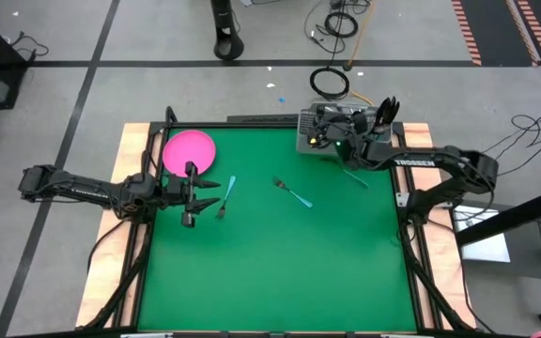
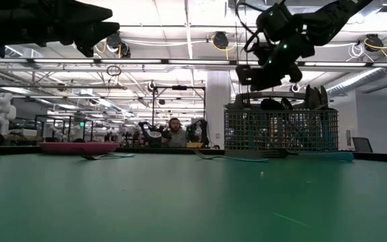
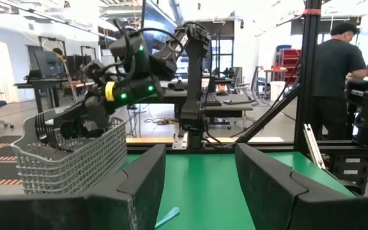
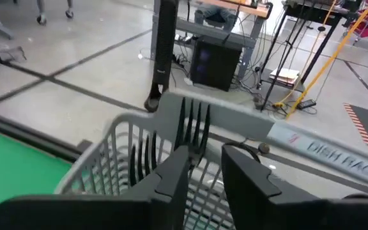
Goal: Sort silverware
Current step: Put the blue fork into the gray silverware basket
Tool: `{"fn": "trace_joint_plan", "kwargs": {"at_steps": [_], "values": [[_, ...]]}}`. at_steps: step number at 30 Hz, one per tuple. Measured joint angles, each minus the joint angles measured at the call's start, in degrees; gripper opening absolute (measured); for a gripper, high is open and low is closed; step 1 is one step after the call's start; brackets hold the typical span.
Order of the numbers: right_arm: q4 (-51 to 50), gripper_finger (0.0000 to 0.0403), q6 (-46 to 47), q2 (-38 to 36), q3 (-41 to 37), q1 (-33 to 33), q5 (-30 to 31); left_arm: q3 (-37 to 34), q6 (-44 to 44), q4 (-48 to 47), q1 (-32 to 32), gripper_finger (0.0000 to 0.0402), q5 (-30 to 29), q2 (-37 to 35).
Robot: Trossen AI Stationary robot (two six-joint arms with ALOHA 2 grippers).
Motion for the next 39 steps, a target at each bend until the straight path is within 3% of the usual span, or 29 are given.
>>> {"fn": "trace_joint_plan", "kwargs": {"at_steps": [5,12,14,20,25,31,39], "values": [[-1.0,0.0097,0.2,-5.1,0.0,0.1,-5.3,0.0,0.0,0.8,0.0,0.0192,0.1,0.0],[-4.3,0.0098,6.7,-11.2,0.0,4.7,-26.5,0.0,0.0,1.0,0.0,0.0192,0.2,0.0],[-4.9,0.0096,9.5,-11.6,0.0,7.6,-30.0,0.0,0.0,1.1,0.0,0.0192,0.2,0.0],[-4.4,0.0094,14.9,-11.5,0.0,16.7,-31.0,0.0,-1.4,1.1,0.0,0.0192,0.5,0.0],[-6.6,0.0093,19.5,-11.0,0.1,19.7,-30.9,0.0,-1.4,1.2,0.0,0.0192,0.5,0.0],[-13.6,0.0093,20.8,-2.8,6.0,20.2,-31.6,0.0,-1.5,1.3,0.0,0.0192,0.5,0.0],[-36.8,0.0093,14.8,17.3,32.6,19.8,-33.1,0.0,-1.6,0.9,0.0,0.0192,0.5,0.0]]}}
